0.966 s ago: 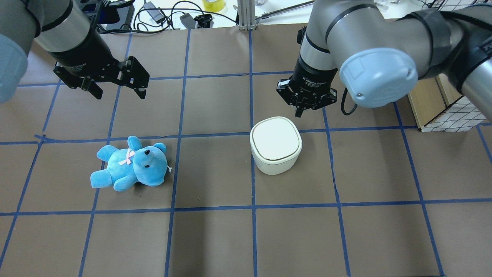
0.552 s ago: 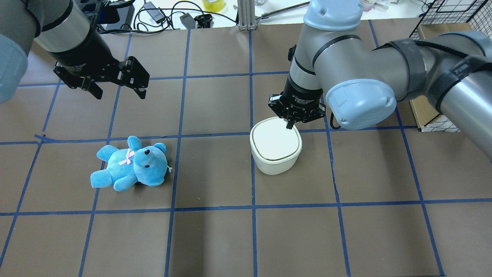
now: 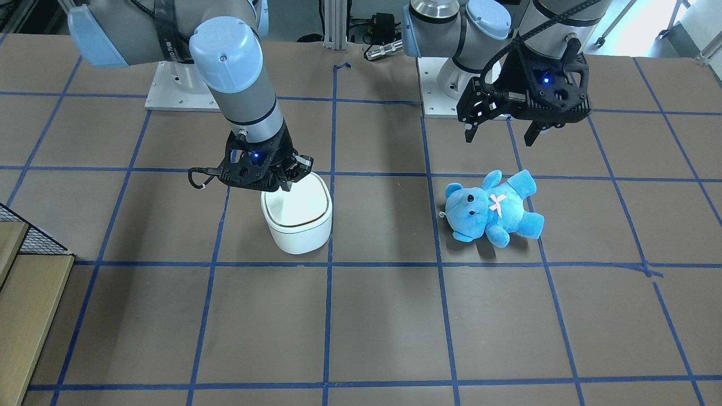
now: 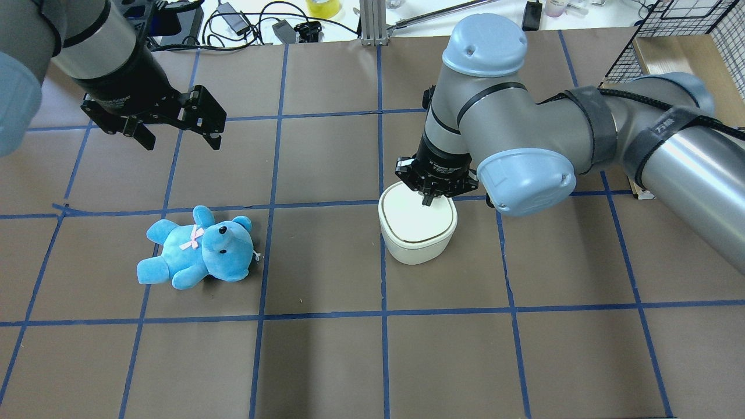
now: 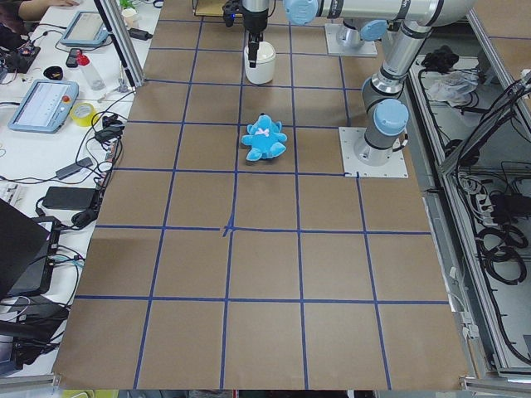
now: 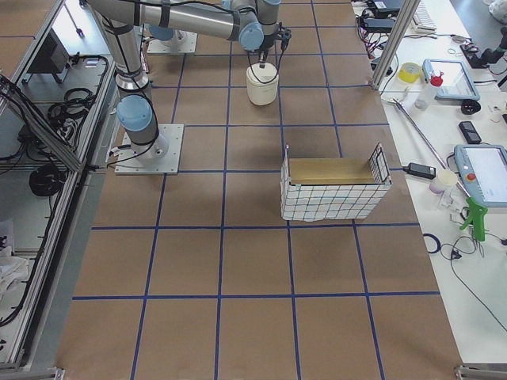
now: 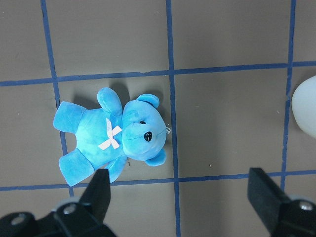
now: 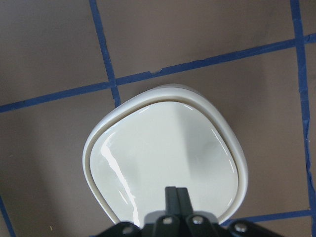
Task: Open trash can with right arm
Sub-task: 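Press the right gripper down on the lid's far edge to pop it open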
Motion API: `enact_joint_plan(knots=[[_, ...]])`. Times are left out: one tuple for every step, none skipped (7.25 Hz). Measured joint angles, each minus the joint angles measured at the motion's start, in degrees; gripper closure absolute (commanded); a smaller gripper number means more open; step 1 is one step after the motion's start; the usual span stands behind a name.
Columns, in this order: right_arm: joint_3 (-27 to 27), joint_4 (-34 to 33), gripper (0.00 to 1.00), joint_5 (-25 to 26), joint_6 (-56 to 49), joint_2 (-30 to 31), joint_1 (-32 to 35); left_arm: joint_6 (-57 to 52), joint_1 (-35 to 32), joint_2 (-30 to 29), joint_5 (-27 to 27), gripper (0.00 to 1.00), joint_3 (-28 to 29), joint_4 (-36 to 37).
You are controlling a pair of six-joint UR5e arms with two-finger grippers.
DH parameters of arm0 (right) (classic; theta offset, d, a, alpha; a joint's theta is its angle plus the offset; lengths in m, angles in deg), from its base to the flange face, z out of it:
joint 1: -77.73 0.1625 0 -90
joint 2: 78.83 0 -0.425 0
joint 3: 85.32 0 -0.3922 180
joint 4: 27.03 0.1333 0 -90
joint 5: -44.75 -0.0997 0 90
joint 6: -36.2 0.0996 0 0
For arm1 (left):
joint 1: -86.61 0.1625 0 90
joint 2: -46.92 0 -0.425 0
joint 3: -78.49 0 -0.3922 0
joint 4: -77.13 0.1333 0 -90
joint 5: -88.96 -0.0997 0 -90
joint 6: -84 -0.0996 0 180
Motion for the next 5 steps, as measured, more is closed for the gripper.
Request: enact_joint_plan(knots=[[-0.05, -0.14, 1.0, 0.14, -0.17, -0.31, 0.0, 0.0, 0.0, 0.0, -0.01, 0.0, 0.0, 0.0], [-0.11, -0.22, 1.0, 0.47, -0.21, -0.59, -0.02, 0.0, 0.0, 0.0, 0.01, 0.0, 0.0, 0.0], [-0.15, -0.26, 1.0, 0.85, -0.15, -0.9, -0.12, 0.0, 0.0, 0.0, 0.02, 0.0, 0.0, 0.0], [-0.31, -0.33, 1.0, 1.14, -0.04, -1.24, -0.25, 0.0, 0.0, 0.0, 0.01, 0.0, 0.0, 0.0], [-0.8, -0.48, 1.0, 1.27, 0.06, -1.55, -0.37, 0.0, 0.0, 0.0, 0.0, 0.0, 0.0, 0.0]])
